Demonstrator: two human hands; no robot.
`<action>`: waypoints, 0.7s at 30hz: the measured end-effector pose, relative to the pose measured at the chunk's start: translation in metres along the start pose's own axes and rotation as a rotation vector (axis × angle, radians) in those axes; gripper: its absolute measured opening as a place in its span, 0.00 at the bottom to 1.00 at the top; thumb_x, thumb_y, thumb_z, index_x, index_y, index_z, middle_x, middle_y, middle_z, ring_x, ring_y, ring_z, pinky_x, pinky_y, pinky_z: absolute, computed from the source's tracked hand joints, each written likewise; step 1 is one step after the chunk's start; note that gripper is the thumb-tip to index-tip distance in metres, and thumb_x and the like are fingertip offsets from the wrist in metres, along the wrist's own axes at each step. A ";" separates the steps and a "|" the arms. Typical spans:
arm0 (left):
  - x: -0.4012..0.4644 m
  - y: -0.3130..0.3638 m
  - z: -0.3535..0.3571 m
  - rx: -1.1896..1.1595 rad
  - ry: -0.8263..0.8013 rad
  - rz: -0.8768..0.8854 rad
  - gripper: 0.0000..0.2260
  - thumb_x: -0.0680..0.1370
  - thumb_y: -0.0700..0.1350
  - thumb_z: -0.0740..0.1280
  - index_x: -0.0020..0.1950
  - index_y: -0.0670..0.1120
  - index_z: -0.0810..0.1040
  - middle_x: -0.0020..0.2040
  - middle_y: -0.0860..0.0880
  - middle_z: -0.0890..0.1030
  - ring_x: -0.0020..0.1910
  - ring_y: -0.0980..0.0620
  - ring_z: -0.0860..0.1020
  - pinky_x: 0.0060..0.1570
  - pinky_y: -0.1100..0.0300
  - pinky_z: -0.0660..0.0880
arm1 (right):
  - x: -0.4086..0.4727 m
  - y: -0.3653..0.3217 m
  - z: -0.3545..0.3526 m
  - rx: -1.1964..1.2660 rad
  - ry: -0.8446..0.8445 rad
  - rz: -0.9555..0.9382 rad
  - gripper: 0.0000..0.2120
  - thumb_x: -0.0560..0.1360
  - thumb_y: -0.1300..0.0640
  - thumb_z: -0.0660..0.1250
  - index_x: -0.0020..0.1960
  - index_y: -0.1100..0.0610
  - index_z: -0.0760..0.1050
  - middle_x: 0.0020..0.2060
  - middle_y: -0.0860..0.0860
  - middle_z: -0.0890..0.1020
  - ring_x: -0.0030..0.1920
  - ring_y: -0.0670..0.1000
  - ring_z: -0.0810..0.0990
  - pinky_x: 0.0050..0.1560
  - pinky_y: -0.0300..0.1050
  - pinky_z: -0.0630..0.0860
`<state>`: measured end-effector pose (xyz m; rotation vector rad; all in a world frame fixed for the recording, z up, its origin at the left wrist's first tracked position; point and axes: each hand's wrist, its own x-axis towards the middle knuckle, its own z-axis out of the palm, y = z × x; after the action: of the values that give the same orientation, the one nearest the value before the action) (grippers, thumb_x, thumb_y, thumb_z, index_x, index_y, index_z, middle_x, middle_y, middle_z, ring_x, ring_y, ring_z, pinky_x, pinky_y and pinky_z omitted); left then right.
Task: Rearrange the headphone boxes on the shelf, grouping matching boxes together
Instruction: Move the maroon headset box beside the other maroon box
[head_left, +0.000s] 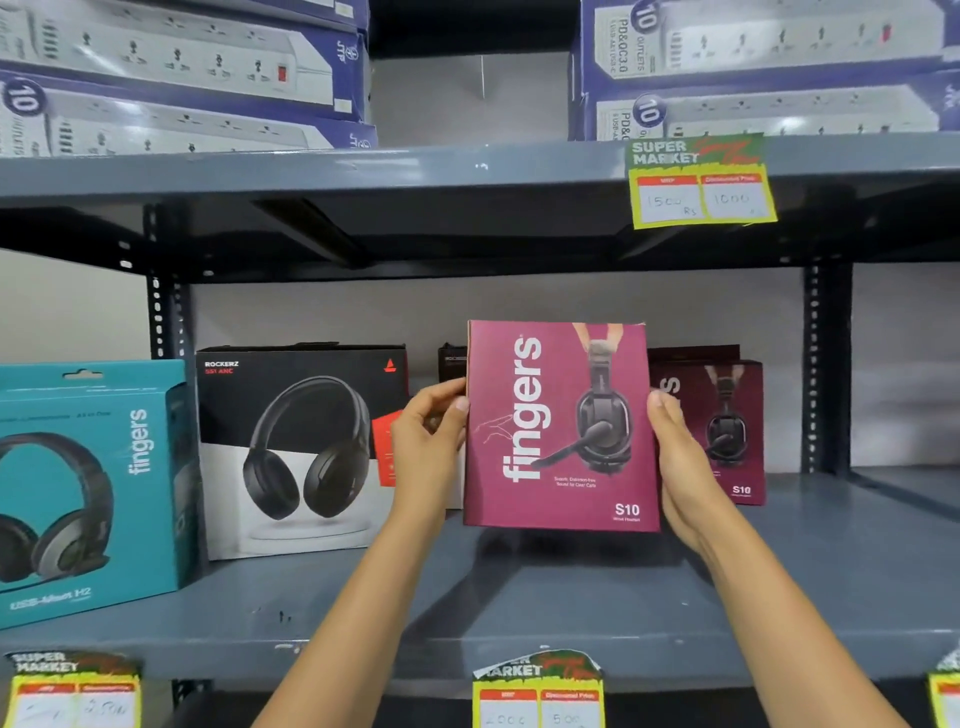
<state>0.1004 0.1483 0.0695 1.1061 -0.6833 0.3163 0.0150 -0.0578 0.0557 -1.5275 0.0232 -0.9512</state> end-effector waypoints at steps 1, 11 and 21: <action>-0.003 -0.003 0.010 0.024 -0.020 0.005 0.10 0.79 0.38 0.64 0.58 0.44 0.79 0.50 0.46 0.83 0.51 0.46 0.81 0.52 0.49 0.80 | 0.003 0.000 -0.011 -0.019 0.008 0.006 0.26 0.81 0.41 0.51 0.77 0.46 0.55 0.63 0.32 0.66 0.63 0.34 0.65 0.64 0.39 0.60; -0.029 -0.047 0.114 0.004 -0.113 -0.071 0.09 0.79 0.39 0.64 0.58 0.46 0.77 0.47 0.44 0.80 0.46 0.48 0.80 0.45 0.56 0.80 | 0.027 0.012 -0.124 -0.118 0.140 0.028 0.19 0.82 0.45 0.49 0.72 0.44 0.63 0.72 0.52 0.69 0.71 0.55 0.68 0.71 0.62 0.64; -0.047 -0.076 0.191 0.025 -0.126 -0.121 0.10 0.78 0.34 0.63 0.55 0.47 0.77 0.47 0.45 0.78 0.47 0.46 0.78 0.50 0.48 0.78 | 0.039 0.024 -0.190 -0.108 0.315 0.070 0.19 0.83 0.53 0.49 0.73 0.48 0.63 0.71 0.51 0.68 0.68 0.51 0.68 0.67 0.49 0.64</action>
<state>0.0405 -0.0510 0.0372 1.1935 -0.7214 0.1531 -0.0546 -0.2390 0.0344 -1.4511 0.3559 -1.1402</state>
